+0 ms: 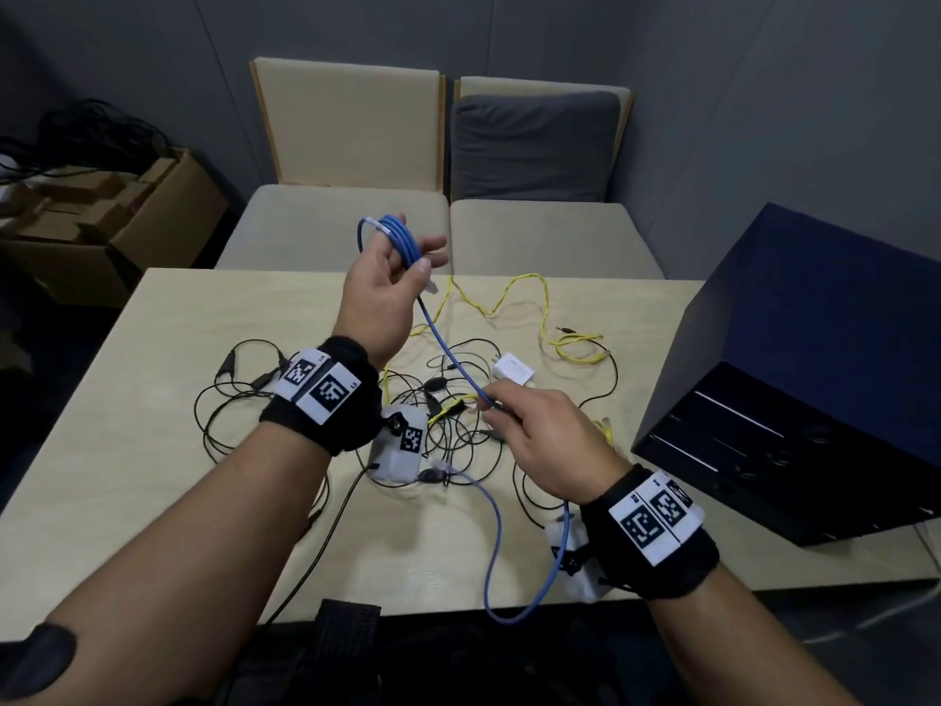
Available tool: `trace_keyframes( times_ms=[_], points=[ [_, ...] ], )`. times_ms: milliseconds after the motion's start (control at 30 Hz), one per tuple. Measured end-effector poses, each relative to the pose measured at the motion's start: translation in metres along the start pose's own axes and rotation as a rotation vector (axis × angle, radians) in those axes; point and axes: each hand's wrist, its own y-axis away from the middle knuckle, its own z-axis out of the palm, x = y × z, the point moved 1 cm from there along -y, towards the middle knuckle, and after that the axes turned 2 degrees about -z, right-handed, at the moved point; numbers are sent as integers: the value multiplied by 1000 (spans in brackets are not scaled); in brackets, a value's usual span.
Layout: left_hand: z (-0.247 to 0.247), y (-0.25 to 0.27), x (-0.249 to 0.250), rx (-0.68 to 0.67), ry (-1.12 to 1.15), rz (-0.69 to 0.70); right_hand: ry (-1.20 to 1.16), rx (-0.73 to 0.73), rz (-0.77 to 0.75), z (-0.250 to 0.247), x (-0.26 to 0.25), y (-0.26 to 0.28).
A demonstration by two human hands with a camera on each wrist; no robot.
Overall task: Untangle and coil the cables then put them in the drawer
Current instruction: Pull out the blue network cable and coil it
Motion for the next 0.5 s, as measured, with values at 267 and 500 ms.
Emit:
trace_keyframes(
  times_ms=[267, 500],
  points=[
    [-6, 13, -19, -375, -705, -53, 52, 109, -141, -33, -9, -8],
    [11, 36, -10, -657, -533, -286, 168, 313, -151, -72, 13, -27]
  ],
)
